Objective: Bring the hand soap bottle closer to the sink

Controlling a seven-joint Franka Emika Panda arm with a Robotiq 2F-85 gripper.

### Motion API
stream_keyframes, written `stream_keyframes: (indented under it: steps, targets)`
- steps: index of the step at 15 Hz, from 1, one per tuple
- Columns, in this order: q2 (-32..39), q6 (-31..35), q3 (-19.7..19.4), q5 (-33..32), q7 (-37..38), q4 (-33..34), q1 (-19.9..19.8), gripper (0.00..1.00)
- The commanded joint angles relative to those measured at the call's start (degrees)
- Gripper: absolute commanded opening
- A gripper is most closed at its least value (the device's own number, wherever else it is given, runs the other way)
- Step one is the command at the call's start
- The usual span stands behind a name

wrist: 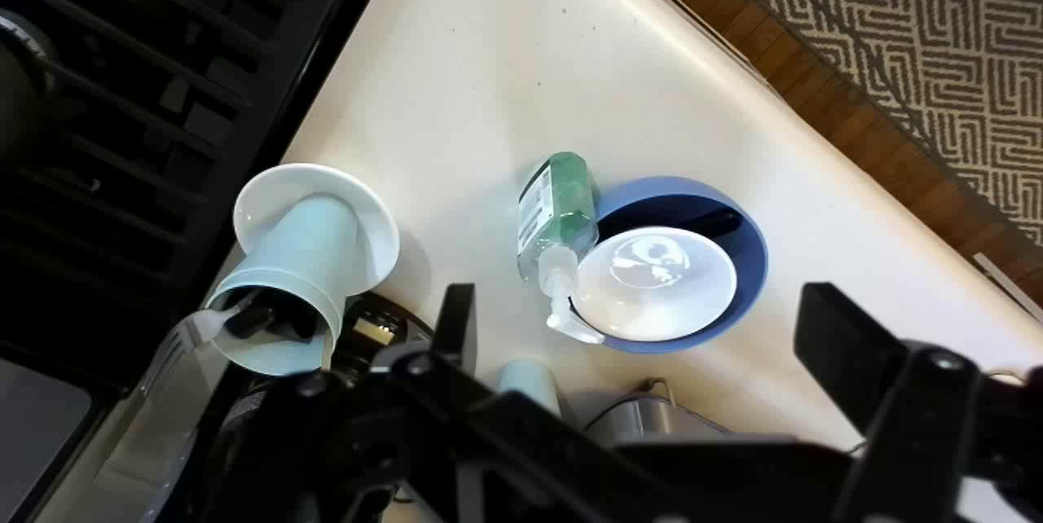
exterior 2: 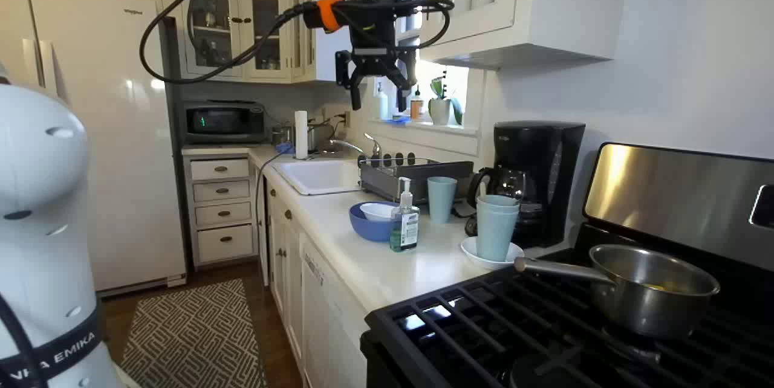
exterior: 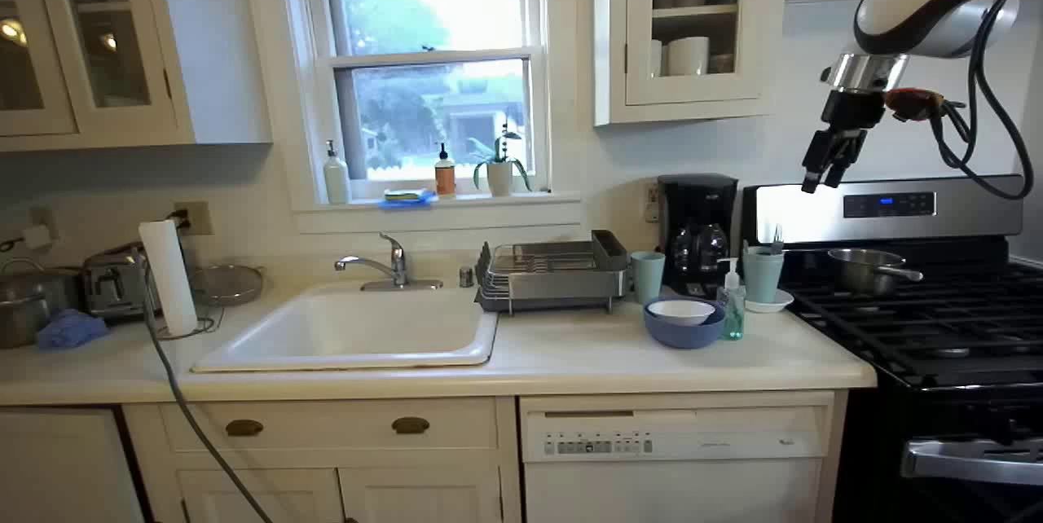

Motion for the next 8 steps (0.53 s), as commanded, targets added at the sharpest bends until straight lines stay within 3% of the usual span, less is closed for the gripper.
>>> stream_keyframes:
  steps: [1, 4, 8]
  targets:
    - [0.12, -0.07, 0.67, 0.46, -0.34, 0.09, -0.78, 1.0]
    - [0.12, -0.07, 0.68, 0.46, -0.34, 0.1, -0.77, 1.0]
    - [5.34, 2.75, 1.96, -0.32, -8.44, 3.02, 3.42, 1.0]
